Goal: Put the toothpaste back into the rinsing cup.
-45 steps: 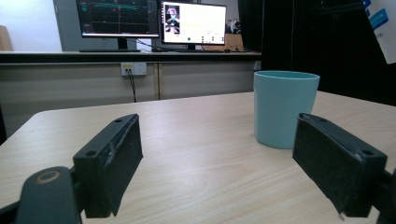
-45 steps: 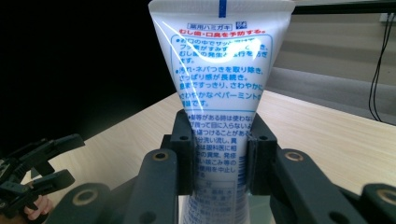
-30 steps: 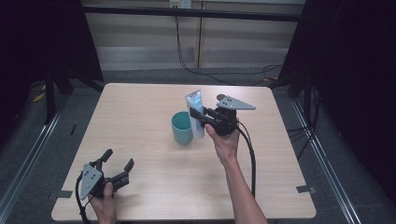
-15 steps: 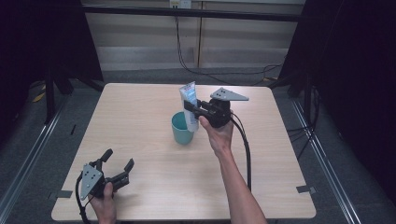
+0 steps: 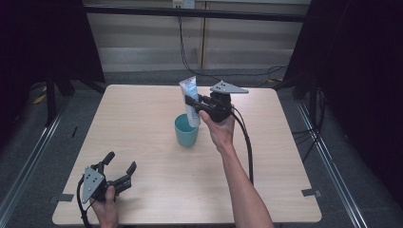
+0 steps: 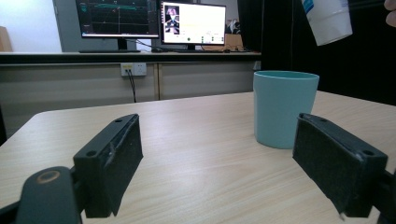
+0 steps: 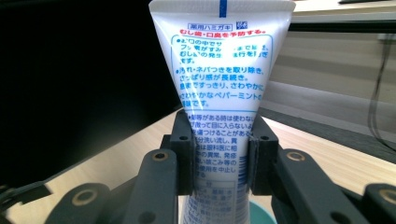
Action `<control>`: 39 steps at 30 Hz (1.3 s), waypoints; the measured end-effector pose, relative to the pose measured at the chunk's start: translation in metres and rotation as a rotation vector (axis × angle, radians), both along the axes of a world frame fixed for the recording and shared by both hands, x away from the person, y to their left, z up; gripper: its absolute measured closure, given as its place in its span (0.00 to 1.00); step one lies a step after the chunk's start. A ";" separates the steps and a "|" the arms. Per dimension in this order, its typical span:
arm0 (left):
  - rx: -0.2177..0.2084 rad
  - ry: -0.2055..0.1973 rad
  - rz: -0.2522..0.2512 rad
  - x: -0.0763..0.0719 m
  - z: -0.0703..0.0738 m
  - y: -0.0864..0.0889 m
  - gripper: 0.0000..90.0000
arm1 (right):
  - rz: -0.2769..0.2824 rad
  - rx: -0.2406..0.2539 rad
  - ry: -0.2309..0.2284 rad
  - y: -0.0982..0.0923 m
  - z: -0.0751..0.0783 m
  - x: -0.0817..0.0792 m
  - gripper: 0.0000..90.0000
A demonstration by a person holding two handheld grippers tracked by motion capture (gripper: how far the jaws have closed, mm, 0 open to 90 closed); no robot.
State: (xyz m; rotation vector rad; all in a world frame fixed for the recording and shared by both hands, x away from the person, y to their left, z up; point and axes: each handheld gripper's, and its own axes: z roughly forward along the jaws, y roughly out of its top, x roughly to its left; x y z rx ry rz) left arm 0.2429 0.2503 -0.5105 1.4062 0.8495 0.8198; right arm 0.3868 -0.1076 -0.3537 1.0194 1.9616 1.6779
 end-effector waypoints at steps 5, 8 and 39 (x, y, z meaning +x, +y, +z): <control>-0.002 0.001 0.000 0.000 0.000 0.000 0.17 | -0.004 -0.021 0.002 0.003 -0.001 0.006 0.77; -0.002 0.000 0.000 0.000 0.000 0.000 0.17 | -0.008 -0.018 0.005 0.005 -0.002 0.009 0.77; 0.004 -0.002 -0.001 0.000 0.000 0.001 0.17 | -0.026 -0.077 0.070 0.023 -0.033 0.036 0.76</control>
